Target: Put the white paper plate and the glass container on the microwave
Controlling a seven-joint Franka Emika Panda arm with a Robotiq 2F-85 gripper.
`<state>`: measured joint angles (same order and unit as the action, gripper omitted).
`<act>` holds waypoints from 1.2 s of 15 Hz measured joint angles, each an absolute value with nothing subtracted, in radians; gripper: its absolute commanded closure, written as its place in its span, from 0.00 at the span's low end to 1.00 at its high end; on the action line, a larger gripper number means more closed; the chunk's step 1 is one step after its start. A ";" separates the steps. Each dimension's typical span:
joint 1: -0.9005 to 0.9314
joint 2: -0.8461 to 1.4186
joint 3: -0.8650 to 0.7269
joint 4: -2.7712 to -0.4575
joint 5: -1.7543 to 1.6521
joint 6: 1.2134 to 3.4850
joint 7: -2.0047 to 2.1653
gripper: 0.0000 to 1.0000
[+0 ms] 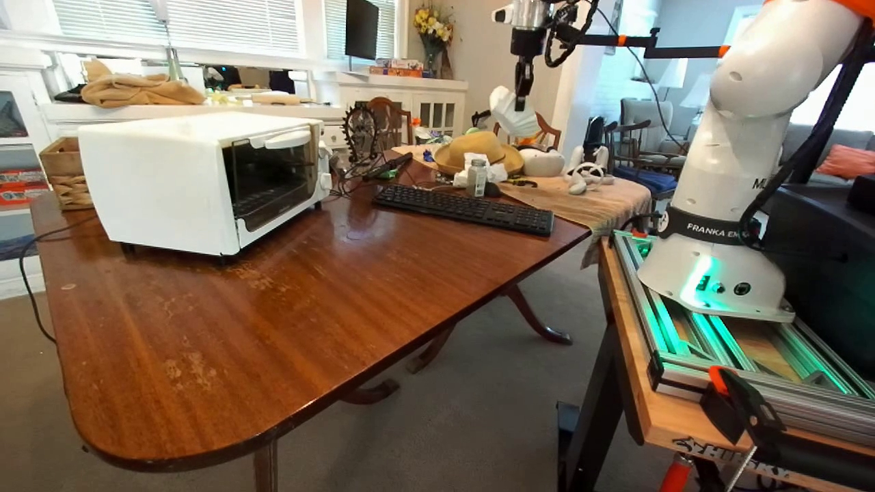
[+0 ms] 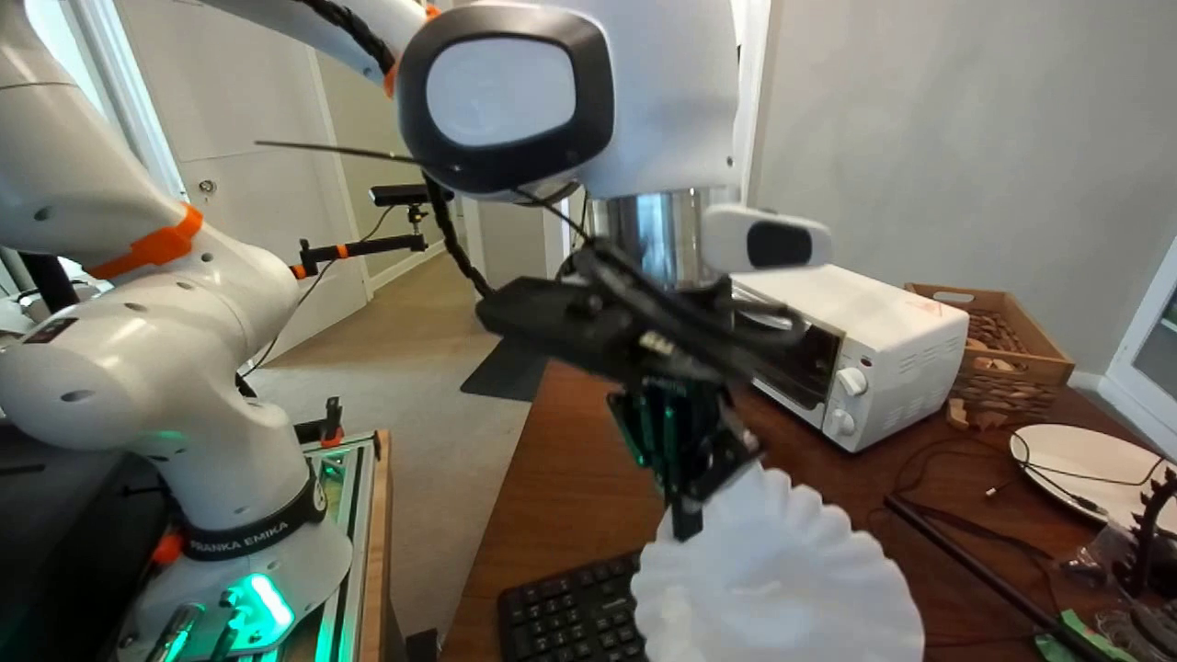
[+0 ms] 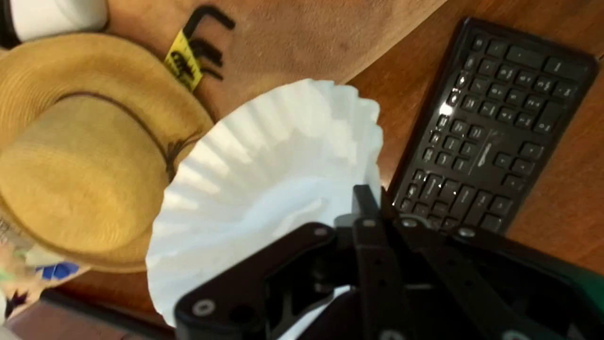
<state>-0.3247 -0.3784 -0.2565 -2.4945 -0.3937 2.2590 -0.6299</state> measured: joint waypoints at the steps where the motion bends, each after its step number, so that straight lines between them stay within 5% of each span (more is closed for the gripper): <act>1: -0.303 -0.408 -0.244 -2.493 -0.397 2.271 -0.630 1.00; 18: -0.126 -0.452 -0.240 -2.411 -0.250 2.310 -0.699 1.00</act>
<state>-0.1262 -0.4521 -0.2400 -2.4114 -0.2504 2.3098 -0.6989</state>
